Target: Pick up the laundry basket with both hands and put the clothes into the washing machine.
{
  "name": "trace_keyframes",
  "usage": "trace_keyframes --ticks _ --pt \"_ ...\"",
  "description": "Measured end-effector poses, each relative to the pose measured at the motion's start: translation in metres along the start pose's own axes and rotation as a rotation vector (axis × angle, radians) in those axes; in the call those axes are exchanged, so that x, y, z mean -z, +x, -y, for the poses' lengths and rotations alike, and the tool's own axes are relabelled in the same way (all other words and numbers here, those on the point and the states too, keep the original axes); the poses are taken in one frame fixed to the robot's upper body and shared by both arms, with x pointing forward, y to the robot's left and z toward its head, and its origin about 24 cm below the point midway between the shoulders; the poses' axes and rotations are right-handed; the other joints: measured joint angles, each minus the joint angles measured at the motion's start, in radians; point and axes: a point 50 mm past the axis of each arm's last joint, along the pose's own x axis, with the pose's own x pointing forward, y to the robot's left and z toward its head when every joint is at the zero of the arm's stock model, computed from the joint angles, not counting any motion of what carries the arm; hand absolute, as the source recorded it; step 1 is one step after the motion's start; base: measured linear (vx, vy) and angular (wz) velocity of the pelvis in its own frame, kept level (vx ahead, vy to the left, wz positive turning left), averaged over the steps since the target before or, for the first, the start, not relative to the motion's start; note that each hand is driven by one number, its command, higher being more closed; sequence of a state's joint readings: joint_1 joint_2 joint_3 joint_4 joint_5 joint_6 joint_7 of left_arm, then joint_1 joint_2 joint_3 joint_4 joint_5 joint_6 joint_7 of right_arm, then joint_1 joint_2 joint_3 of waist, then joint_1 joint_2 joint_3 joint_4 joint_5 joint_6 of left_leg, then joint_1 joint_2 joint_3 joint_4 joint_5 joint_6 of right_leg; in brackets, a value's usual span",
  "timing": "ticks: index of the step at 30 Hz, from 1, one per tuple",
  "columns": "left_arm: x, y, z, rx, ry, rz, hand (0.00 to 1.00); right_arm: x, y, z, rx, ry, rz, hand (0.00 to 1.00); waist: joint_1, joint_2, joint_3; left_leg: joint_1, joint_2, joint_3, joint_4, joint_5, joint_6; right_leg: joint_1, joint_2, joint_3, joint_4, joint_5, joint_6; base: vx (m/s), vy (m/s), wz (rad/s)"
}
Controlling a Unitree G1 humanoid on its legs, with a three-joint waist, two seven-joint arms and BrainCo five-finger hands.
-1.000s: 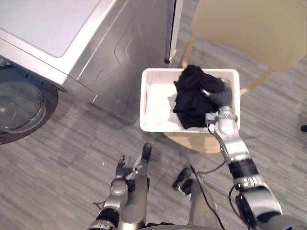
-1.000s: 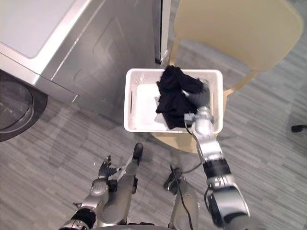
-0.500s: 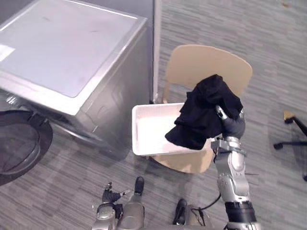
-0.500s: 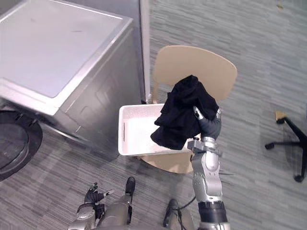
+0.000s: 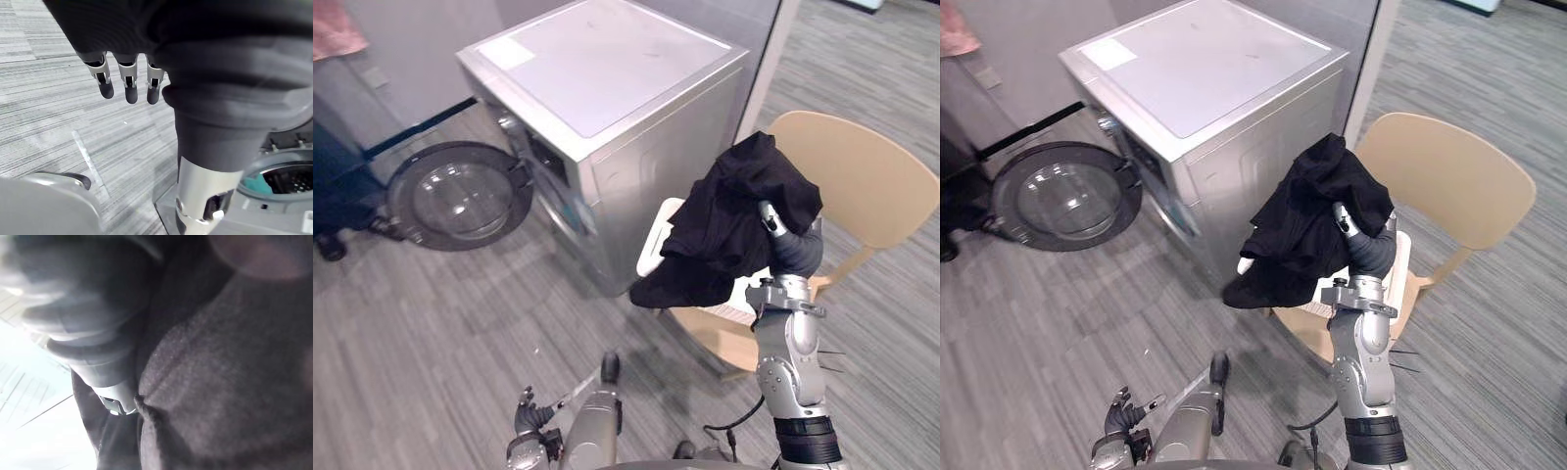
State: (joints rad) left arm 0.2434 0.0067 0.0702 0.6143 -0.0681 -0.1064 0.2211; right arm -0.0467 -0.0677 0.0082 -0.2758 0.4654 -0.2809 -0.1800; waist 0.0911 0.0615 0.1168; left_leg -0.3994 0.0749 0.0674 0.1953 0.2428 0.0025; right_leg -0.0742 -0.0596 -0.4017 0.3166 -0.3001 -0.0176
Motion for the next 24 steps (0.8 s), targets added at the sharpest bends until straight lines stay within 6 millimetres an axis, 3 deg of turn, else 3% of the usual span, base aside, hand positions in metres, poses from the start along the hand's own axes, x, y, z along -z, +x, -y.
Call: trace_keyframes --ticks 1,2,3,4,7,8,10,15,22,23,24 --pt "-0.016 0.002 0.007 0.029 -0.004 0.072 0.00 -0.003 0.003 0.004 0.019 -0.010 0.021 1.00 -0.001 -0.024 -0.002 0.039 -0.029 -0.021 -0.124 0.079 -0.016 0.002 -0.027 -0.033 -0.051 0.022 -0.016 -0.27 -0.061 1.27" --pt "-0.025 0.001 0.011 0.044 -0.007 0.112 0.00 -0.002 0.005 0.003 0.010 -0.009 0.018 1.00 0.004 -0.037 -0.005 0.047 -0.028 0.041 -0.002 -0.058 0.010 0.005 -0.042 -0.069 -0.075 0.047 -0.025 -0.24 -0.068 1.01" --pt "-0.030 0.001 0.013 0.053 -0.009 0.133 0.00 -0.002 0.005 0.002 0.008 -0.008 0.017 1.00 0.001 -0.039 -0.006 0.069 -0.028 0.062 0.032 -0.115 0.014 0.008 -0.049 -0.084 -0.084 0.057 -0.024 -0.17 -0.110 0.91" --pt "-0.041 -0.002 0.017 0.069 -0.021 0.185 0.00 -0.001 0.004 0.003 0.010 -0.009 0.014 1.00 -0.008 -0.034 -0.009 0.140 -0.022 0.077 0.005 -0.172 -0.025 0.020 -0.047 -0.116 -0.110 0.080 -0.021 -0.08 -0.031 0.84" --pt "-0.084 -0.011 0.032 0.135 -0.053 0.380 0.00 -0.003 0.007 0.007 0.021 -0.021 0.022 1.00 -0.022 0.014 -0.024 0.308 0.001 0.026 -0.264 -0.158 -0.066 0.016 -0.018 -0.173 -0.131 0.109 -0.005 -0.07 0.041 0.58" --pt "-0.097 -0.014 0.035 0.151 -0.064 0.437 0.00 0.002 0.006 0.009 0.029 -0.024 -0.001 1.00 -0.022 0.009 -0.023 0.318 -0.001 0.020 -0.284 -0.144 -0.081 0.017 -0.020 -0.175 -0.132 0.119 0.001 -0.10 0.060 0.21" --pt "-0.120 -0.023 0.041 0.185 -0.085 0.551 0.00 0.016 0.000 0.006 -0.004 -0.012 -0.069 1.00 -0.022 -0.003 -0.026 0.332 -0.013 0.021 -0.274 -0.146 -0.076 0.044 -0.026 -0.171 -0.155 0.141 0.015 -0.11 0.089 0.00" --pt "-0.172 -0.051 0.063 0.309 -0.119 0.808 0.00 0.036 -0.013 -0.027 -0.213 0.045 -0.173 1.00 -0.023 -0.006 -0.030 0.343 -0.033 0.018 -0.285 -0.137 -0.050 0.055 -0.040 -0.162 -0.165 0.161 0.029 -0.09 0.088 0.02" --pt "-0.183 -0.071 0.095 0.465 -0.111 0.875 0.00 0.068 -0.039 -0.055 -0.381 0.146 -0.377 1.00 -0.026 -0.015 -0.047 0.344 -0.041 0.013 -0.289 -0.125 -0.034 0.055 -0.044 -0.164 -0.168 0.165 0.031 0.00 0.004 0.01" --pt "-0.183 -0.071 0.096 0.472 -0.109 0.876 1.00 0.071 -0.040 -0.054 -0.377 0.166 -0.399 1.00 -0.027 -0.019 -0.051 0.343 -0.041 0.013 -0.289 -0.125 -0.034 0.057 -0.042 -0.164 -0.172 0.165 0.031 0.03 -0.018 0.00" --pt "-0.183 -0.071 0.096 0.474 -0.104 0.876 1.00 0.073 -0.041 -0.054 -0.374 0.173 -0.409 1.00 -0.028 -0.021 -0.053 0.343 -0.041 0.013 -0.289 -0.125 -0.034 0.058 -0.041 -0.164 -0.175 0.165 0.030 0.04 -0.027 0.00"
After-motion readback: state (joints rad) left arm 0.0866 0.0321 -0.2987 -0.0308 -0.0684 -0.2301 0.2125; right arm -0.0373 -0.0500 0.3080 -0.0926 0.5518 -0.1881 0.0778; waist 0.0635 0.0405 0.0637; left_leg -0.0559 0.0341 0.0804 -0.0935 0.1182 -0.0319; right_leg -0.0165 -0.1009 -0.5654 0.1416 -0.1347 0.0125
